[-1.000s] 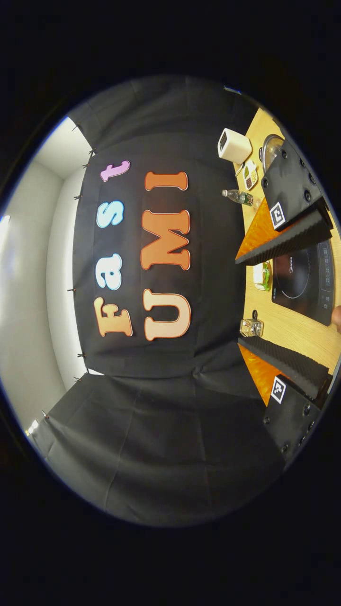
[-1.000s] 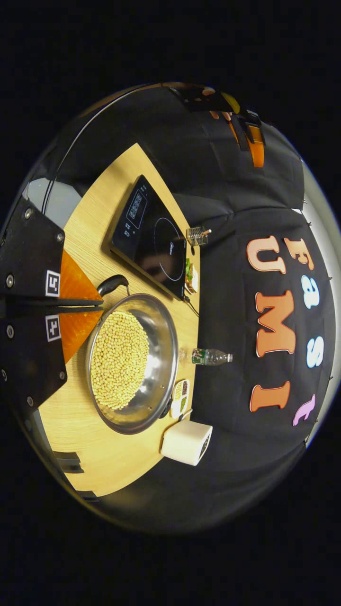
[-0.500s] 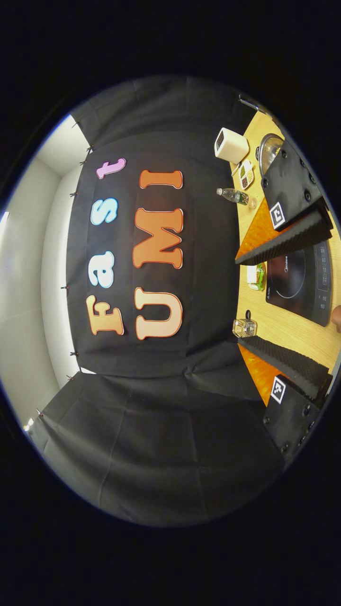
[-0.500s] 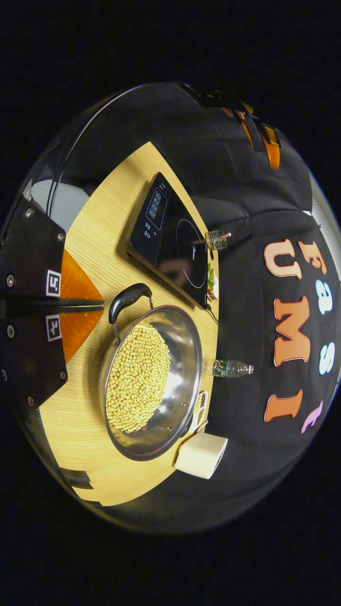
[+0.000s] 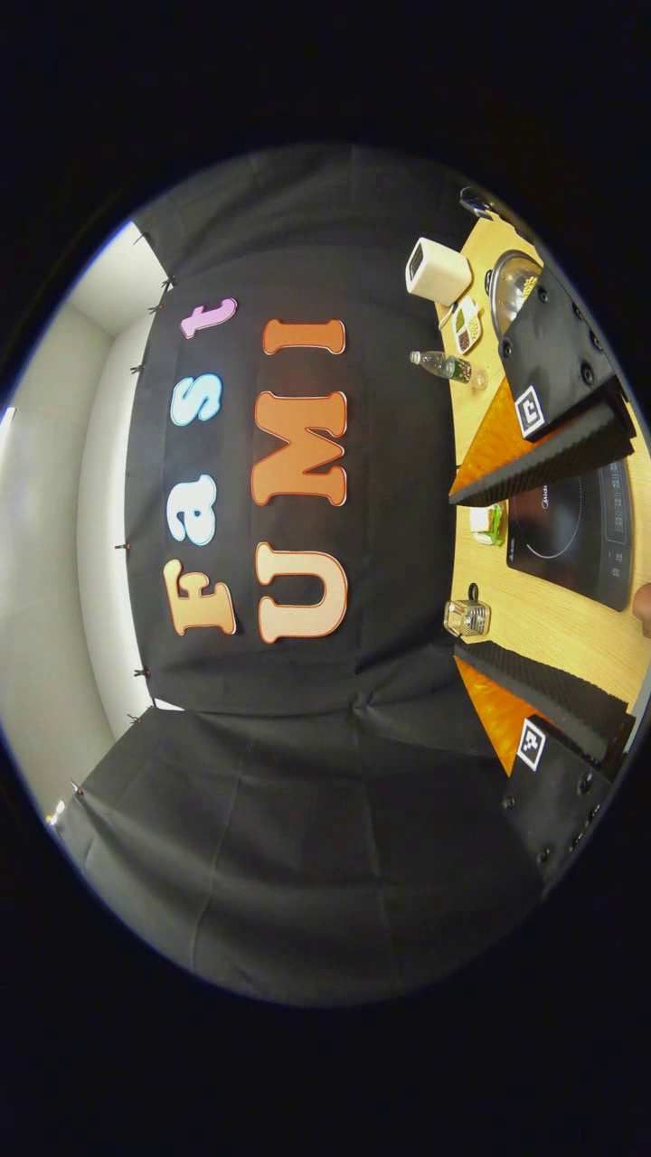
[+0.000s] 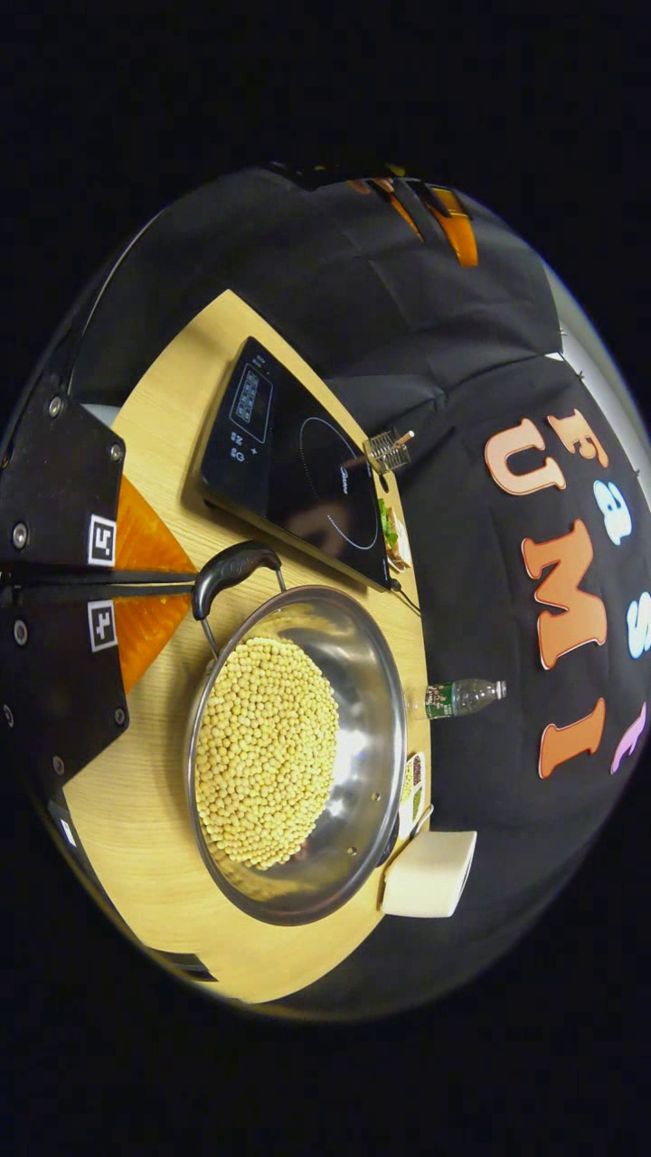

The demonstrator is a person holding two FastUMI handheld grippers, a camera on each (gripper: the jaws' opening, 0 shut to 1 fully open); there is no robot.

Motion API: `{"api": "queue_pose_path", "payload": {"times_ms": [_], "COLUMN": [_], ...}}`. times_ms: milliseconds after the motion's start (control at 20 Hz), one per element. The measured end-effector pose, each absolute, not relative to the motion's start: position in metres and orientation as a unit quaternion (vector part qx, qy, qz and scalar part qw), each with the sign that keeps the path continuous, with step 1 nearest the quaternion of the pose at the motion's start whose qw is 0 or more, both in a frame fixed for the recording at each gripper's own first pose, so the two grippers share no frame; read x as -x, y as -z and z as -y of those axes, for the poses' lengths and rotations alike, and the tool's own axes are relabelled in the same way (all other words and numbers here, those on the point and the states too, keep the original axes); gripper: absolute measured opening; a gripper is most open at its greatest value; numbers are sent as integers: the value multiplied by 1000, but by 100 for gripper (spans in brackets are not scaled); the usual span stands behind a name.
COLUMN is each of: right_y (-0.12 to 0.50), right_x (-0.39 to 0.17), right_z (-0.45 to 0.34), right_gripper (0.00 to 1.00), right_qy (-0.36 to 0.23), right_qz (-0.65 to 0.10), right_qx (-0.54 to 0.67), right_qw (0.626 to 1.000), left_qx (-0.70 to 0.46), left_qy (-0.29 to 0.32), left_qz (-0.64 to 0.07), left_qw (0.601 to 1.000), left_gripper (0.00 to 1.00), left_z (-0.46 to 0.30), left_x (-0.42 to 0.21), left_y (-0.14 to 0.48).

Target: First push the handle of the pot to place it horizontally, then grasp the pot with both hands and set it on the induction cooktop.

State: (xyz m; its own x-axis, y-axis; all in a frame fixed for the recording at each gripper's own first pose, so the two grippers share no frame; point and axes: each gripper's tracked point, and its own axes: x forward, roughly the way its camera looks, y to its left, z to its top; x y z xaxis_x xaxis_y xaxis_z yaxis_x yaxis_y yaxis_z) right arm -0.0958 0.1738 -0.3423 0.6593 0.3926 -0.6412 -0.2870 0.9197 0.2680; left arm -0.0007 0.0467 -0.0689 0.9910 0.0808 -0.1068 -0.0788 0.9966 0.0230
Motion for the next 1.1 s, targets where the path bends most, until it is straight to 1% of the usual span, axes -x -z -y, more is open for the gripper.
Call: {"api": "queue_pose_path", "payload": {"times_ms": [450, 550, 600, 750, 1100], "right_y": [344, 331, 322, 327, 329], "right_x": [68, 44, 40, 34, 20], "right_z": [-196, -190, -190, -201, -210], "right_gripper": [0, 0, 0, 0, 0], "right_qy": [-172, -153, -156, -163, -156], "right_qz": [-358, -325, -319, -324, -310], "right_qx": [-92, -96, -105, -110, -94], "right_qw": [913, 928, 929, 925, 933], "left_qx": [-8, -7, -7, -7, -9], "left_qy": [-34, -33, -33, -31, -33], "left_qz": [-56, -56, -57, -56, -55], "left_qw": [998, 998, 998, 998, 998], "left_gripper": [97, 97, 97, 96, 97], "left_z": [-52, -53, -53, -54, -58], "left_x": [0, -2, -2, -2, 2], "left_y": [73, 73, 73, 74, 72]}}
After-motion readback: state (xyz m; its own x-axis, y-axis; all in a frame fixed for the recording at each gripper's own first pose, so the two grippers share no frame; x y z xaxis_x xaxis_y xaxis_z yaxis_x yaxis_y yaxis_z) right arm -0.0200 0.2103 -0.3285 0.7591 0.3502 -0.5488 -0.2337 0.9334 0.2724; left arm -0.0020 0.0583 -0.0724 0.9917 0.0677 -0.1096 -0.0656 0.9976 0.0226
